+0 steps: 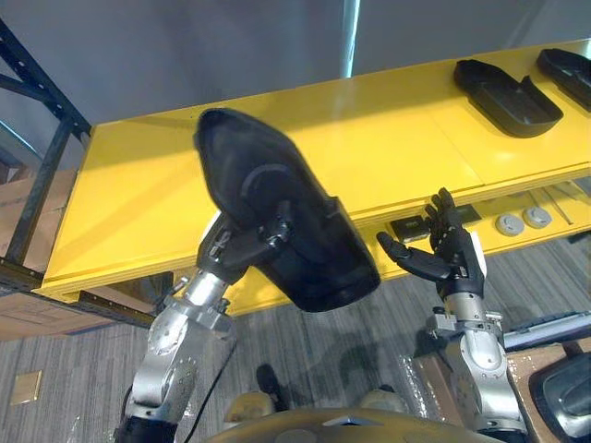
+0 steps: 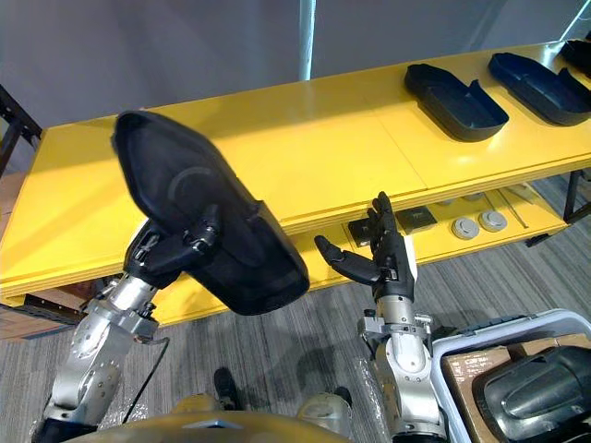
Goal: Walk over and take three plastic housings, then place them on the shelf
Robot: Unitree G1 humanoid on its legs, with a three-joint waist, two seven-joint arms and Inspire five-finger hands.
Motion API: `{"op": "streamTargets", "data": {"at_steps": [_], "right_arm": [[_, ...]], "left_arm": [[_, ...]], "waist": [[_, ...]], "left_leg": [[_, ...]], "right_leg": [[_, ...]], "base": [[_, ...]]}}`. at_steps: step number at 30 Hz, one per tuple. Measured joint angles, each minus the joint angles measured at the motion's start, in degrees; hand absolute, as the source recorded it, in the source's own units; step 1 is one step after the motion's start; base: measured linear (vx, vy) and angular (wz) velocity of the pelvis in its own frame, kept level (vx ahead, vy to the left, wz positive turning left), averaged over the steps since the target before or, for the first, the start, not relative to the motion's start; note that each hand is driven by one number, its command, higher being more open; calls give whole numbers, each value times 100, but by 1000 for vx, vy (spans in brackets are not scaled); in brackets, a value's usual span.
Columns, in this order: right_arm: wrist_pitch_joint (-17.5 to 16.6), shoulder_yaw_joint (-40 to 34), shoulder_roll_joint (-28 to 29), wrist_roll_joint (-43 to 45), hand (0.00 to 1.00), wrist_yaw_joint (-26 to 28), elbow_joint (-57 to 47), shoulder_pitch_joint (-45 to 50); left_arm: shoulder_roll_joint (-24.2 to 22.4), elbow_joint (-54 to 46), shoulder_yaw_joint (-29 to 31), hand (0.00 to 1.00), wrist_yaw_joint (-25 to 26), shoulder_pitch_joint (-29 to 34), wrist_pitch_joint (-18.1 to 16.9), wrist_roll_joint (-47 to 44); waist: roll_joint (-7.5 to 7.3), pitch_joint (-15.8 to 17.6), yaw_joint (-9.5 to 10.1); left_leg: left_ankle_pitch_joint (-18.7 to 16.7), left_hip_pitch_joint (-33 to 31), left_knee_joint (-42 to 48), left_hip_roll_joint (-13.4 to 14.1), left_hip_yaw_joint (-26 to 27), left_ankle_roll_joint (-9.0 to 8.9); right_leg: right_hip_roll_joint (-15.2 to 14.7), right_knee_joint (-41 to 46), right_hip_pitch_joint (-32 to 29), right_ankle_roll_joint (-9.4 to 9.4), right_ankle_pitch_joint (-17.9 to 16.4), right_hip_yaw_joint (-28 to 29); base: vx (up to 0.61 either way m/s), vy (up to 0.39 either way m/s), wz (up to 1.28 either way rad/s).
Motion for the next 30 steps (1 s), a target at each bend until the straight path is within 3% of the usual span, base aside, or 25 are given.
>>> {"op": "streamTargets", "data": {"at_steps": [6,10,13,16,23,28,30], "right_arm": [[17,87,6,6,100,-132,-45,12],[174,193,-4,13,100,-58,-268,187],[293,393,-16,15,100,100,-272,342],[299,659,-83,72,100,353,-273,608],[386,1004,-80,186,100,429,-273,819],[398,1362,-41,183,100,469,-379,844],[398,1425,12,185,100,447,-446,827]], "left_arm": [[302,5,-628,0,225,-608,200,760],[685,151,-820,0,717,-1601,289,1390],[1014,1057,-823,0,1316,-2681,489,1623],[1345,2732,-822,0,2131,-3905,840,1627],[1438,3514,-859,0,2513,-4695,1081,1605],[1551,4175,-895,0,3222,-5341,1362,1609],[1602,4276,-893,0,3454,-5597,1446,1633]], "waist": [[29,-52,-211],[76,-104,-293],[100,-197,-416],[109,-253,-674],[77,-274,-858],[54,-259,-911],[-20,-196,-897]], "left_leg": [[19,82,-13,71,192,-36],[52,108,-27,150,399,-67],[69,169,-30,259,605,-123],[110,159,-31,419,890,-184],[219,79,-27,567,1129,-212],[251,-118,-9,640,1204,-211],[310,-263,-7,654,1191,-181]], "right_leg": [[59,-36,-33,1,2,80],[133,-49,-142,-12,19,225],[239,-121,-237,-86,51,392],[398,-247,-395,-204,143,604],[550,-255,-640,-169,367,786],[625,-254,-889,-197,435,848],[638,-254,-1019,-210,477,838]], "base": [[-10,-4,-18],[-49,2,-25],[-77,-10,-38],[-71,-20,-47],[8,-16,-22],[-12,-5,-6],[-44,-8,6]]}}
